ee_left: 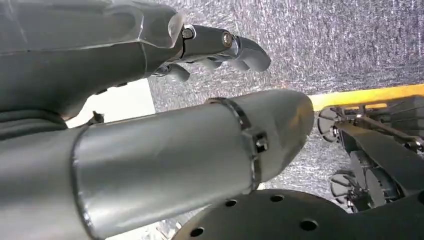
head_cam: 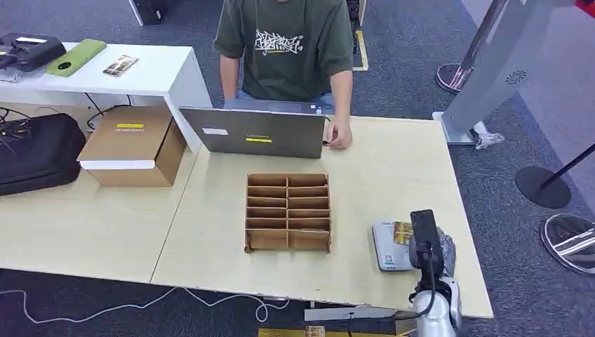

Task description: Pass the card to the sensor for recognition and then transmit it.

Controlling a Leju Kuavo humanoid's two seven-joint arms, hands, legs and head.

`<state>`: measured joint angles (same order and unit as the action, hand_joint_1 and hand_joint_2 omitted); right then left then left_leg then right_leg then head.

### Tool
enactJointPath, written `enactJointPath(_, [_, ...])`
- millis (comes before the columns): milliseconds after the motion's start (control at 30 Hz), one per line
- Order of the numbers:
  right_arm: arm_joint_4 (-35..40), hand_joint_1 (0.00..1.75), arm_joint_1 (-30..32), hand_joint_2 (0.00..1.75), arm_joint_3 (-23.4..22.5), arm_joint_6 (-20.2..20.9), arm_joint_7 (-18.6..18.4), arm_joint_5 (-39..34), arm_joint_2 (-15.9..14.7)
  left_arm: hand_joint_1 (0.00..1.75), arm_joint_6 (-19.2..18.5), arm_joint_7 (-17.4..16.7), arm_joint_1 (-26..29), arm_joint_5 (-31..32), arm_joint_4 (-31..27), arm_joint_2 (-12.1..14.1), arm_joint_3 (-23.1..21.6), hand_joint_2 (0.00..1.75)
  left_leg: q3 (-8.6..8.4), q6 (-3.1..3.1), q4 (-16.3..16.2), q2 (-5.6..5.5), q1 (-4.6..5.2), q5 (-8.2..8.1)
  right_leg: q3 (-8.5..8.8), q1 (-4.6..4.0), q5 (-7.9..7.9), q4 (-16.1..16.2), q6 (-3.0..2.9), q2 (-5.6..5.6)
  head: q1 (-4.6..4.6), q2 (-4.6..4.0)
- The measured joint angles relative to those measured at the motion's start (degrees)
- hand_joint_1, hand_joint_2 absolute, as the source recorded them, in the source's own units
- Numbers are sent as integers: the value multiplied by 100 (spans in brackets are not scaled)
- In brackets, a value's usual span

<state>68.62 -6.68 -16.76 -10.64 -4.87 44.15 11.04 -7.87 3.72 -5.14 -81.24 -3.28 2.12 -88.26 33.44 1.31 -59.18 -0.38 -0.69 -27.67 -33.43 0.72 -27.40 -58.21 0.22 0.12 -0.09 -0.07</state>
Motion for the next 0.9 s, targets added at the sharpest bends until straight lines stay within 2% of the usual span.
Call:
enactJointPath(367, [-1350,175,-741,175,0,-339,22,201,-208,0,0,-70,-18,70,0,48,0,0,-19,0,0,13,-1,-1,14,0,1,2,-1,11,-2,0])
enactJointPath(900, [-1438,175,-827,175,162,-322,-16,383,-243,0,-33,-72,-17,44,0,70,0,0,-27,0,0,17,-3,0,19,0,6,1,-3,14,0,0])
